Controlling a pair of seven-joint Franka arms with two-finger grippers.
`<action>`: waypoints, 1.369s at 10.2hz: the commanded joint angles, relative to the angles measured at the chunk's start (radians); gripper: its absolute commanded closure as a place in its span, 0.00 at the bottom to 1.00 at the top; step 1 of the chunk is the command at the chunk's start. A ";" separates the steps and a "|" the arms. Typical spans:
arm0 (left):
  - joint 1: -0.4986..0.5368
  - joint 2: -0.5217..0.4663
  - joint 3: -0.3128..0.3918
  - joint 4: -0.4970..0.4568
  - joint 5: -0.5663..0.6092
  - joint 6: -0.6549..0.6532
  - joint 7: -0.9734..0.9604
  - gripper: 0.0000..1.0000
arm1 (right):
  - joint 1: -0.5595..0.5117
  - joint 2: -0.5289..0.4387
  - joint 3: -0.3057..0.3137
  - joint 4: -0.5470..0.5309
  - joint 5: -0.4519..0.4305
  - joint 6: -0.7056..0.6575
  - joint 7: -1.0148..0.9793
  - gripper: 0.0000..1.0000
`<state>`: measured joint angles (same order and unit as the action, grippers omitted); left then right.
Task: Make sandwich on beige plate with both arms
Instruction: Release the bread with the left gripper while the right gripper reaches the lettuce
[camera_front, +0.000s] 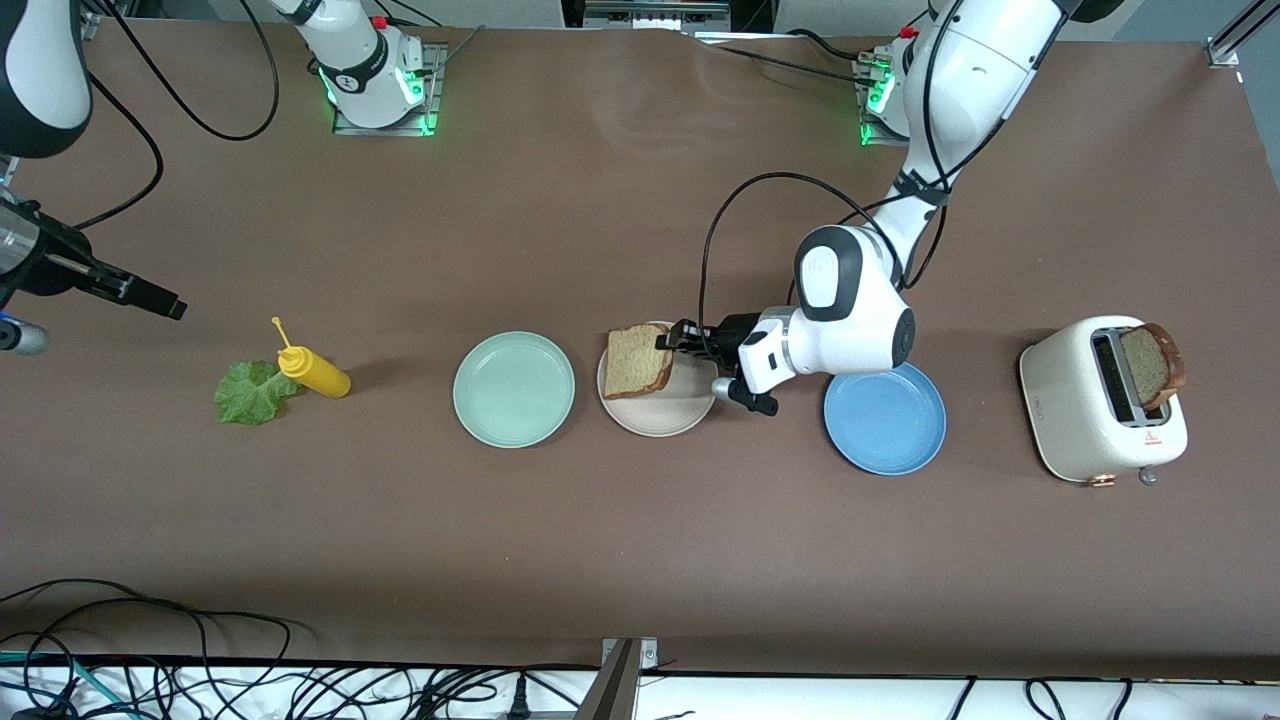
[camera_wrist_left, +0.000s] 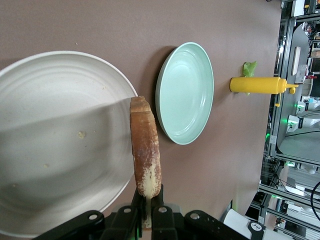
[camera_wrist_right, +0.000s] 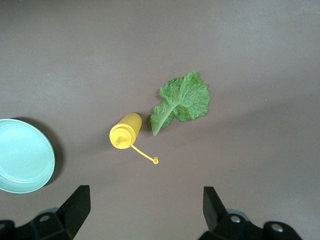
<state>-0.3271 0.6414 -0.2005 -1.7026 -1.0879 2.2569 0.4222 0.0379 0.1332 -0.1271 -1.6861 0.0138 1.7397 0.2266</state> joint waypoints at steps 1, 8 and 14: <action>0.000 0.006 0.009 0.000 -0.052 0.010 0.124 1.00 | -0.015 0.037 -0.006 0.006 -0.003 -0.014 -0.016 0.00; 0.020 -0.003 0.021 -0.057 -0.050 0.001 0.229 0.00 | -0.039 0.077 -0.022 -0.006 -0.023 -0.008 -0.016 0.00; 0.085 -0.028 0.239 -0.075 -0.035 -0.252 0.723 0.00 | -0.062 0.161 -0.029 -0.121 -0.023 0.189 -0.018 0.00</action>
<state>-0.2691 0.6440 0.0229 -1.7523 -1.0886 2.0334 0.9989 -0.0169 0.2925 -0.1588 -1.7492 0.0014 1.8555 0.2203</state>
